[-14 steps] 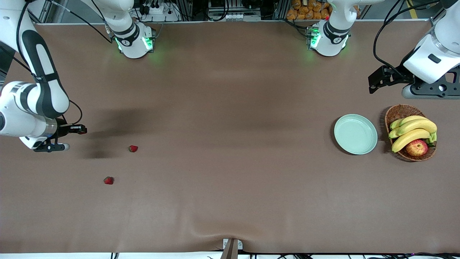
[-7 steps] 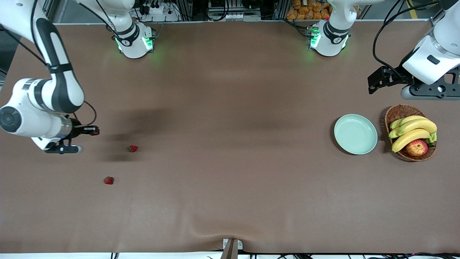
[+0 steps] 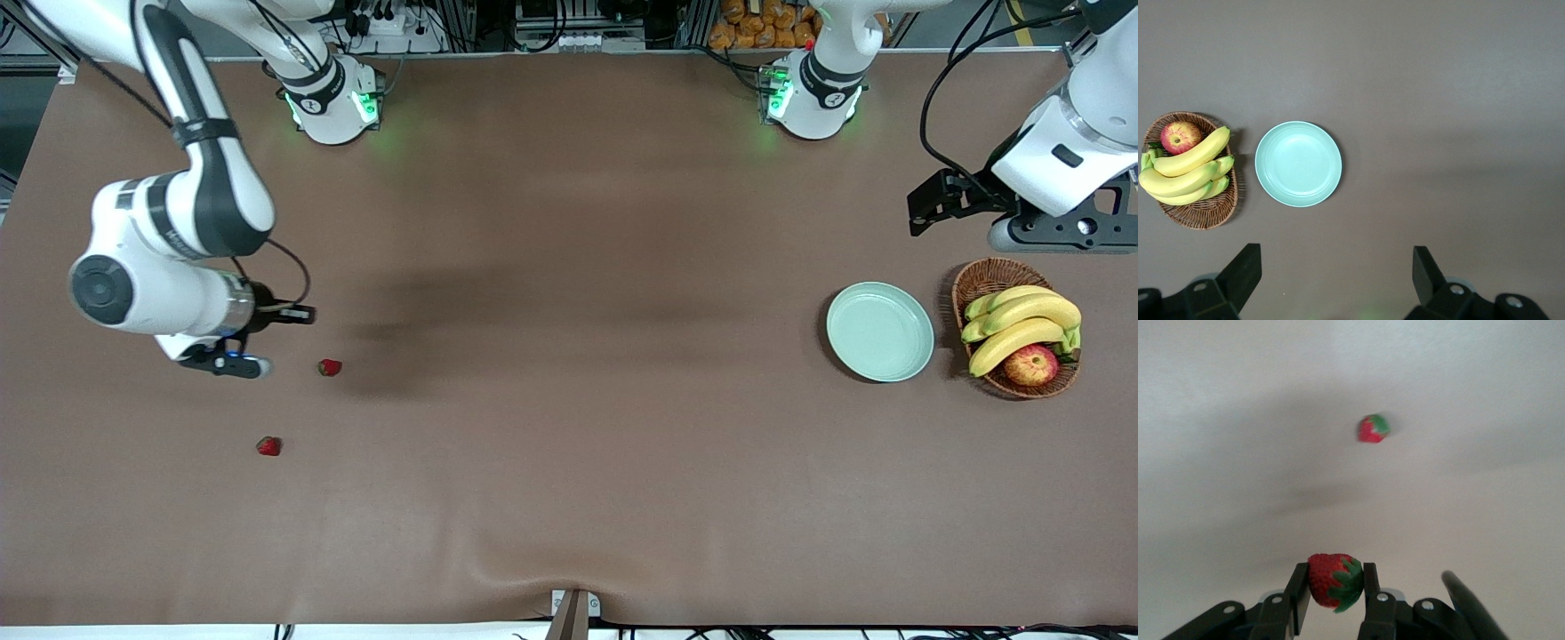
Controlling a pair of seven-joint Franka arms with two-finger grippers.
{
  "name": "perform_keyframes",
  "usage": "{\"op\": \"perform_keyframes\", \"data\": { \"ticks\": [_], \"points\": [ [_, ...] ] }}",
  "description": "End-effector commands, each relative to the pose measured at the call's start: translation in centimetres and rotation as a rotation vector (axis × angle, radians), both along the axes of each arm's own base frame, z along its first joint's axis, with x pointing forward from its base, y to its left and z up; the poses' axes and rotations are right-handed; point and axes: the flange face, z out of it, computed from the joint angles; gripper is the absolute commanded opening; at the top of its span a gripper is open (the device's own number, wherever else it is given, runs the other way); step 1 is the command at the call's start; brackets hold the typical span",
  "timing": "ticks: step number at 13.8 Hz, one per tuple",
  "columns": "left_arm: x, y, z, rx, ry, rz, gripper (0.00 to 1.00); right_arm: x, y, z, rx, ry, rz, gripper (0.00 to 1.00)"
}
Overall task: Collect all strawberries into plate
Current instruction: 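Carry the strawberry with the right gripper toward the table middle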
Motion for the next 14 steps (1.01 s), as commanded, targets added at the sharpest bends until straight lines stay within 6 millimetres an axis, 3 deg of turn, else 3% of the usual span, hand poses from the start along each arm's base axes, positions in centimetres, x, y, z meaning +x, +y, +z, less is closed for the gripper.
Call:
{"op": "perform_keyframes", "data": {
  "ticks": [1, 4, 6, 10, 13, 14],
  "points": [
    [0.1, -0.1, 0.2, -0.003, -0.012, 0.011, 1.0, -1.0, 5.8, 0.8, 0.013, 0.021, -0.095, 0.0],
    [0.1, -0.1, 0.2, -0.003, -0.012, 0.011, 1.0, -2.2, 13.6, 2.5, -0.002, 0.011, -0.195, 0.0],
    [0.1, 0.0, 0.2, -0.003, -0.013, 0.014, 1.0, -2.8, 17.3, 2.6, -0.01, -0.017, -0.249, 0.0],
    [0.2, 0.1, 0.1, -0.002, -0.012, 0.014, 1.0, -5.3, 27.2, -0.1, -0.024, -0.062, -0.369, 0.0],
    [0.4, 0.0, -0.3, -0.002, -0.006, 0.012, 1.0, -7.1, 32.7, -2.4, 0.011, -0.061, -0.446, 0.0],
    [0.5, 0.0, -0.5, -0.003, -0.004, 0.012, 1.0, -7.4, 33.6, -3.4, 0.009, -0.061, -0.458, 0.0]
  ]
}}
